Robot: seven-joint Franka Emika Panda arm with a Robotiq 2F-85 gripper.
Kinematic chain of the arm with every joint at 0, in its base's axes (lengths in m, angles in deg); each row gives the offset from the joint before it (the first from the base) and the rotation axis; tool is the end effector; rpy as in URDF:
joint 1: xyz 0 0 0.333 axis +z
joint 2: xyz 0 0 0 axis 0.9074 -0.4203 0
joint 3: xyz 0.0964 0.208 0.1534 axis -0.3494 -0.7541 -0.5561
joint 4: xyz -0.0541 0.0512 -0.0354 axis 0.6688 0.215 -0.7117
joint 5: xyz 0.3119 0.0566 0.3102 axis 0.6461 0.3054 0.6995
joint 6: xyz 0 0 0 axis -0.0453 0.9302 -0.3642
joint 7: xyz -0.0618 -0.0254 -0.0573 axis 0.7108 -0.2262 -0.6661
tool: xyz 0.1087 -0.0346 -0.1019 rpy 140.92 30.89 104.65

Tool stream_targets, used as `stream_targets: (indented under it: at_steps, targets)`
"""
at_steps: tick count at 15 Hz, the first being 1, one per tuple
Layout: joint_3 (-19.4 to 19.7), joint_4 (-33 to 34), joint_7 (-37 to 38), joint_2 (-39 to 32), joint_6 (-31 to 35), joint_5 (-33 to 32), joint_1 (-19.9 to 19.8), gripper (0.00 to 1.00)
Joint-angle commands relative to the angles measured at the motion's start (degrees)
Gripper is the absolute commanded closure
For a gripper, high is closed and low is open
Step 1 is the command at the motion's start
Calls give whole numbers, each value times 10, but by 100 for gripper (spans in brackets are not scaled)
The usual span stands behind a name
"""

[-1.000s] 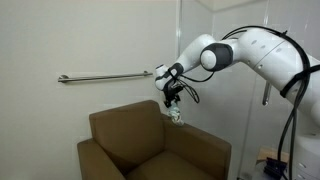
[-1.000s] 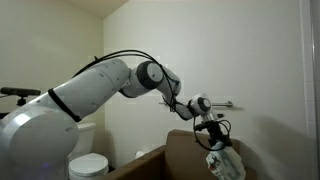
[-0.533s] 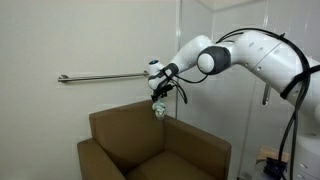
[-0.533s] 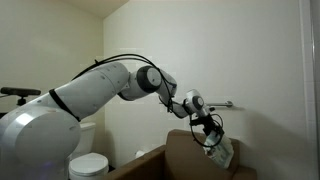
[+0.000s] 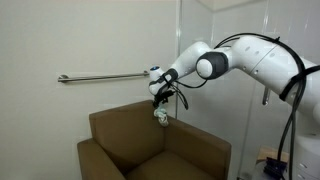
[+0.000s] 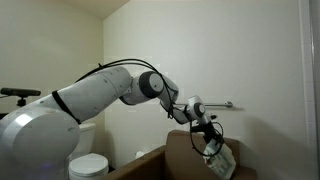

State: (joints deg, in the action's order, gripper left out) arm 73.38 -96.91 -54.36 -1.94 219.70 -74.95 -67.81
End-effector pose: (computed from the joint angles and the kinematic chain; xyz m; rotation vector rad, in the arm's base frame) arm 0.7859 -0.1989 0.1286 2.7276 -0.5799 0.3280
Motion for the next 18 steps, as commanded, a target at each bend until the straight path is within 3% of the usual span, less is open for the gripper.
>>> stream_targets:
  at_steps: [1, 5, 7, 13, 18]
  targets:
    - [-28, 88, -1, -83, 18, 36, -17, 95]
    - [-62, 214, -11, -171, 38, 62, -5, 94]
    - [-97, 282, -24, -210, 49, 63, 1, 95]
    - [-181, 354, -75, -233, 73, 73, 71, 95]
    - [-284, 377, -172, -241, 119, 87, 91, 95]
